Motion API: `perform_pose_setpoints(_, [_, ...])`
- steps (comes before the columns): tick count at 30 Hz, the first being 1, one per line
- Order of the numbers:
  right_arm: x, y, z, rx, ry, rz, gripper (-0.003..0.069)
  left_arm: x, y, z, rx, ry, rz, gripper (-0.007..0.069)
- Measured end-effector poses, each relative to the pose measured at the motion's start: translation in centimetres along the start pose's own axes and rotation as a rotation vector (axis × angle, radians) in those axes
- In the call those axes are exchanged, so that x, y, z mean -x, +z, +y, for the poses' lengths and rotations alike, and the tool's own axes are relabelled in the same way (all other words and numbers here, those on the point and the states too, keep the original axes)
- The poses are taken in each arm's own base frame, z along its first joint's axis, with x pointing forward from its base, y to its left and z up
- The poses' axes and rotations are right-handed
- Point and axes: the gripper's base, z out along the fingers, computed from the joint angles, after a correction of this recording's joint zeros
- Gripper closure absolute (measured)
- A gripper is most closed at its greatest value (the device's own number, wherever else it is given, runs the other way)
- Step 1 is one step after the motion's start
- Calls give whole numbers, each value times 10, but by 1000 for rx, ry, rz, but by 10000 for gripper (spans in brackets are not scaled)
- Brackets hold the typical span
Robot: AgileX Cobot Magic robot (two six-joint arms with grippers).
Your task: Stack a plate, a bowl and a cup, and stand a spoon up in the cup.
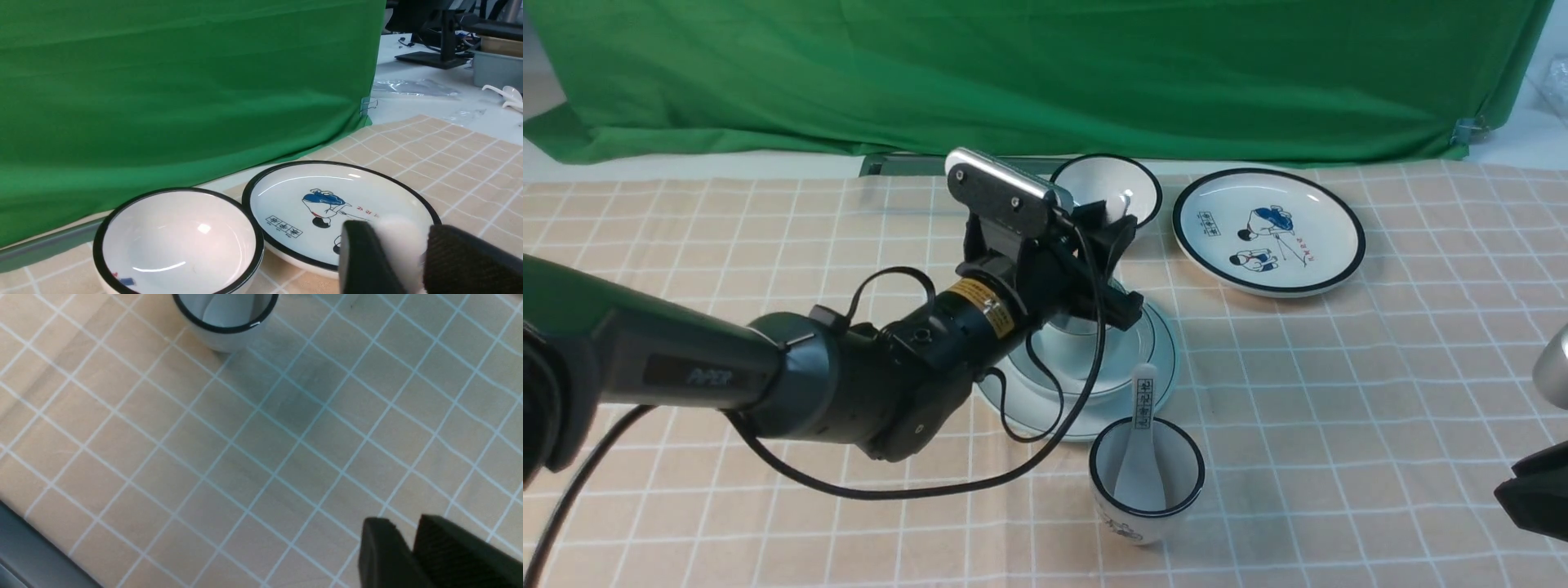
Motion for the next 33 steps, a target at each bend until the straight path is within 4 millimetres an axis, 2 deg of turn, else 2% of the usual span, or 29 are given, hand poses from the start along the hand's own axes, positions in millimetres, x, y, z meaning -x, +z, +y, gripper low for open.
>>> perform_pose_setpoints(5, [0,0,0,1,0,3,495,0,0,0,1,6,1,249])
perform_pose_setpoints(8, [0,0,0,1,4,3,487,7,-7,-1,3,8,7,201])
perform_pose_setpoints(11, [1,-2,0,-1,9,-6,459,25,-24,-4,4,12,-9,182])
perform_pose_setpoints(13, [5,-7,-1,-5,10,-27,429,48,-43,-7,9,23,-26,188])
perform_pose_setpoints(14, [5,-8,-1,-5,10,-30,427,51,-44,-7,9,24,-32,188])
perform_pose_setpoints(17, [12,-17,-2,-12,11,-72,407,83,-76,-11,24,44,-25,267])
perform_pose_setpoints(19, [16,-22,-3,-16,11,-94,407,107,-103,-15,38,55,-21,358])
perform_pose_setpoints(21, [17,-24,-3,-18,11,-104,406,123,-125,-17,51,66,-2,456])
perform_pose_setpoints(22, [17,-24,-3,-18,11,-106,405,127,-130,-18,54,69,1,479])
perform_pose_setpoints(23, [17,-25,-3,-18,11,-106,406,141,-150,-20,67,75,-2,550])
perform_pose_setpoints(24, [17,-25,-3,-18,11,-106,406,151,-167,-21,82,80,15,586])
perform_pose_setpoints(25, [17,-25,-3,-18,11,-106,406,155,-173,-22,84,81,3,594])
perform_pose_setpoints(26, [17,-25,-3,-18,11,-106,406,167,-194,-24,101,85,7,610])
perform_pose_setpoints(29, [17,-25,-3,-18,11,-106,406,182,-236,-28,128,90,-1,620])
perform_pose_setpoints(32, [17,-25,-3,-18,11,-106,410,183,-280,-32,143,92,-53,621])
perform_pose_setpoints(33, [17,-25,-3,-18,11,-106,412,181,-280,-32,144,91,-43,621])
